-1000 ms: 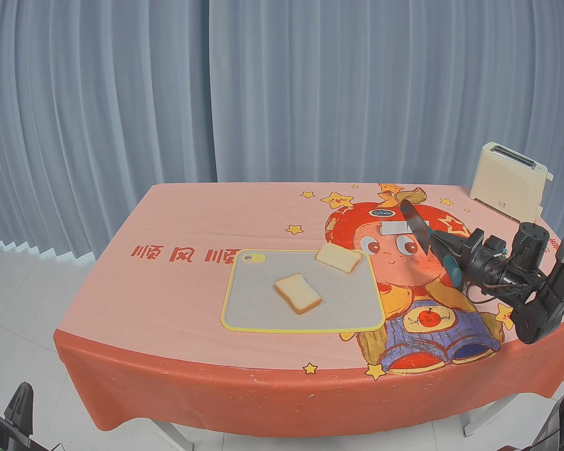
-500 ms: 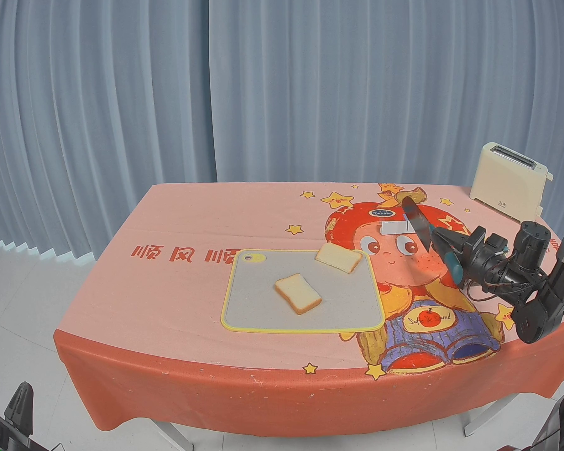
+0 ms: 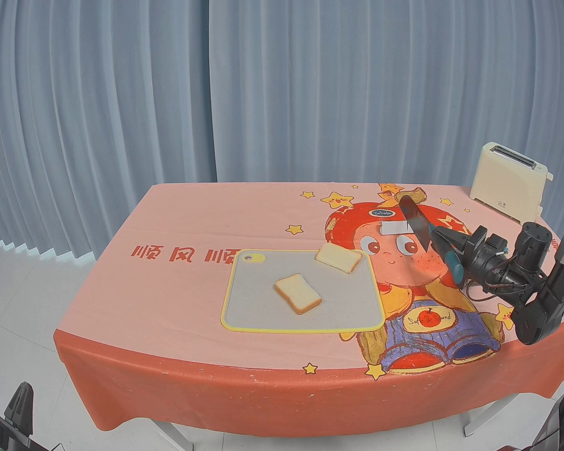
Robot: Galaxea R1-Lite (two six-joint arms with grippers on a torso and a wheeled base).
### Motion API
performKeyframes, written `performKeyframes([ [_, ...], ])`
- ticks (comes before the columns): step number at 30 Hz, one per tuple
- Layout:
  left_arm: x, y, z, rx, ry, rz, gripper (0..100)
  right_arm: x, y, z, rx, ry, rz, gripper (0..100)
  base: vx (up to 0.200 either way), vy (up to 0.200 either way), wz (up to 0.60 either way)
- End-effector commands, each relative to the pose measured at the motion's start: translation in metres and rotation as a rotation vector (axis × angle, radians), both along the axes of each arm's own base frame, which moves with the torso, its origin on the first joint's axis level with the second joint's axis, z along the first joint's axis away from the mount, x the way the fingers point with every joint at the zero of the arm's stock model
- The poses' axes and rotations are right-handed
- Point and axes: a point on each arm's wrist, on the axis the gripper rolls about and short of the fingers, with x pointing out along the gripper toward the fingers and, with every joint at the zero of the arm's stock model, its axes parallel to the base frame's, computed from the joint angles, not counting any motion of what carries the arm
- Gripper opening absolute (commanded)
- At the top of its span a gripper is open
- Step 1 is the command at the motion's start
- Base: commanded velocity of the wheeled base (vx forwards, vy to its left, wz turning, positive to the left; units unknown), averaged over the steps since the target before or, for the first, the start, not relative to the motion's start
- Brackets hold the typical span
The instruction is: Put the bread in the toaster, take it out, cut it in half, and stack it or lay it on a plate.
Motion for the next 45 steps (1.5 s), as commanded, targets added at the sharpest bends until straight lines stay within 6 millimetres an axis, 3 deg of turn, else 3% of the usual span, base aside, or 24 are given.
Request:
performKeyframes([
  [1,0.0014,0.0000,-0.0048,0.000,0.019,0.001,0,0.0007,-0.0004,-0.0030,0.000,0.009,0.000,0,0.000,0.000,0.00],
  [45,0.0014,0.0000,-0.0048,0.000,0.019,0.001,0,0.0044,-0.0031,-0.0111,-0.003,0.029,-0.006,0,0.000,0.000,0.00],
])
